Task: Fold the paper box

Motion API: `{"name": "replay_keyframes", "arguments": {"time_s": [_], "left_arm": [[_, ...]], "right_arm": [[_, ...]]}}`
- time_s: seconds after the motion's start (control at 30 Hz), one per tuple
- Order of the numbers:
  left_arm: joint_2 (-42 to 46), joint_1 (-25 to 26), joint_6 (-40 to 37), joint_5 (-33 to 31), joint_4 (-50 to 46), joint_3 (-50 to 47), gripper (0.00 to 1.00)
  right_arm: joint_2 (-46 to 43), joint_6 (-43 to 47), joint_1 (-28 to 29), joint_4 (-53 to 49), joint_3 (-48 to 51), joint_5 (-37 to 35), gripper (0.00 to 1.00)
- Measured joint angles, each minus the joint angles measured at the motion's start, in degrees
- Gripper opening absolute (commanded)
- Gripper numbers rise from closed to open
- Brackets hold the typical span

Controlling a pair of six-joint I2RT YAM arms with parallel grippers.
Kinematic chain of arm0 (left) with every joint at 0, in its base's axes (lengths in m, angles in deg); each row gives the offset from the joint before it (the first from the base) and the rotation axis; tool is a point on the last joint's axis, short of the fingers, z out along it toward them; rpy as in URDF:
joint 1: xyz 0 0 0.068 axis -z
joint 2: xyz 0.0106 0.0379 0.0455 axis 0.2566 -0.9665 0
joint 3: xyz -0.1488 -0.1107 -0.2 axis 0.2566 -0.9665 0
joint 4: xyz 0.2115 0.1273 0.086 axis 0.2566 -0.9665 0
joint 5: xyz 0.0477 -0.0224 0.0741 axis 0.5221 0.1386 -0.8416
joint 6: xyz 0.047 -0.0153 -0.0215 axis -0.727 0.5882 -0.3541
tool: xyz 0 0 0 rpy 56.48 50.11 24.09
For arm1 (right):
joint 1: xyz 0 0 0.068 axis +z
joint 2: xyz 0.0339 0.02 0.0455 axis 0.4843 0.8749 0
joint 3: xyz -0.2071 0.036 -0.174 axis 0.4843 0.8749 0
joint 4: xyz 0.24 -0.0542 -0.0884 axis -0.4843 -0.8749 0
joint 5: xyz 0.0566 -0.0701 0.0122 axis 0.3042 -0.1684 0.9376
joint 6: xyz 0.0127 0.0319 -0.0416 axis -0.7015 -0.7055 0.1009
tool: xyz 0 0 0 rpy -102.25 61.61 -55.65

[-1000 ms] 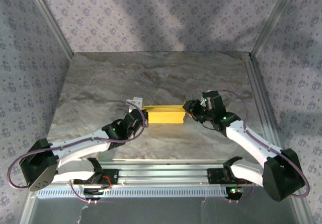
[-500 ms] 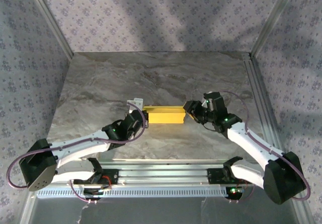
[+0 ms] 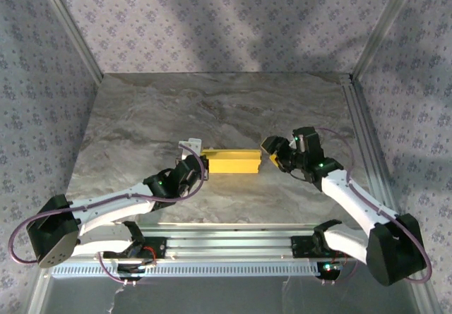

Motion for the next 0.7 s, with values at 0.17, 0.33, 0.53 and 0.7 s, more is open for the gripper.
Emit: {"name": "replay_keyframes", "arguments": {"time_s": [0.17, 0.33, 0.53, 0.7], "left_arm": [[0.00, 0.00, 0.04, -0.07, 0.00, 0.00, 0.00], [-0.04, 0.00, 0.07, -0.11, -0.04, 0.07, 0.00], [-0.13, 0.04, 0.22, -0.15, -0.74, 0.39, 0.00], [-0.39, 0.04, 0.24, -0.17, -1.33, 0.85, 0.00]], "right_arm": [[0.79, -0.17, 1.01, 0.68, 0.00, 0.11, 0.49], [0.79, -0.11, 1.20, 1.70, 0.46, -0.13, 0.47], [0.63, 2.75, 2.16, 2.03, 0.33, -1.90, 0.38], [0.83, 8.04, 4.96, -0.44, -1.38, -7.74, 0.37]]}}
